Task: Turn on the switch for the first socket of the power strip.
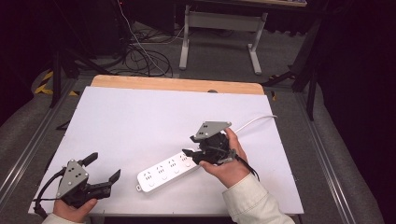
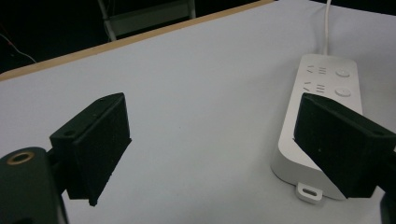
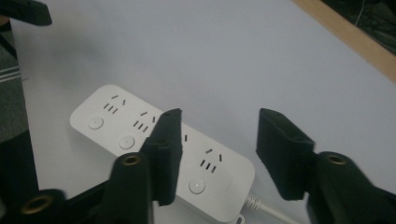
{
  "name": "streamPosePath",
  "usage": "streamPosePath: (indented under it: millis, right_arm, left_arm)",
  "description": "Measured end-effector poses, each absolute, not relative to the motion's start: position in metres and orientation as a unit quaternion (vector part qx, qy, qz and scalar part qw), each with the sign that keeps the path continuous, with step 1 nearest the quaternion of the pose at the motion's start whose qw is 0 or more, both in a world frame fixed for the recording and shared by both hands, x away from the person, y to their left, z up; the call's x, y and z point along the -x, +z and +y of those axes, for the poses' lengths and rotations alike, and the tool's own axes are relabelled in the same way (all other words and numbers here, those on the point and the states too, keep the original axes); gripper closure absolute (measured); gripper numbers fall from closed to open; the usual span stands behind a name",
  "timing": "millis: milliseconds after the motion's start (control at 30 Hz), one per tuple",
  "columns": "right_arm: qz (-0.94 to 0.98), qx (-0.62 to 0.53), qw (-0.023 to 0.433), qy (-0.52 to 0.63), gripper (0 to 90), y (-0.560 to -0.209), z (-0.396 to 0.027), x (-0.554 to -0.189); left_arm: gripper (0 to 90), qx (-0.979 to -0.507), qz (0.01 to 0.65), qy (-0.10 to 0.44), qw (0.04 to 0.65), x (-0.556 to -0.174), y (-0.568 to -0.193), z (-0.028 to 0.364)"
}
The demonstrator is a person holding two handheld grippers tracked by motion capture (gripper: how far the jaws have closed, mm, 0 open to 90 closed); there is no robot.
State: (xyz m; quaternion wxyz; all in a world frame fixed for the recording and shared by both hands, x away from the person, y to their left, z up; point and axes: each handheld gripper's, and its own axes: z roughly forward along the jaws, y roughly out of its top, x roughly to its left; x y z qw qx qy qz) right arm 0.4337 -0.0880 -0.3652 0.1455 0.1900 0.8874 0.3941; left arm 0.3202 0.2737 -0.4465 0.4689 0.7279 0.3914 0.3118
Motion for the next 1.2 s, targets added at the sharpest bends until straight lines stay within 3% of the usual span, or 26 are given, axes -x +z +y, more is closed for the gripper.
streamPosePath:
  millis: [200,467,900,1200]
  right_arm:
    - [0.872,-0.207,0.156,0.415,33.9,-0.357,-0.102,-0.431]
    - [0.847,-0.231,0.151,0.455,26.7,-0.348,-0.129,-0.427]
    - [0.812,-0.250,0.144,0.507,21.1,-0.355,-0.174,-0.421]
    - [0.791,-0.263,0.165,0.527,18.3,-0.376,-0.205,-0.414]
  left_arm:
    - [11.4,-0.728,0.391,0.311,0.470,-0.321,-0.447,0.273]
    - [11.4,-0.728,0.391,0.312,0.469,-0.321,-0.447,0.273]
    - [11.4,-0.728,0.391,0.312,0.469,-0.321,-0.447,0.273]
    - [11.4,-0.728,0.391,0.312,0.469,-0.321,-0.447,0.273]
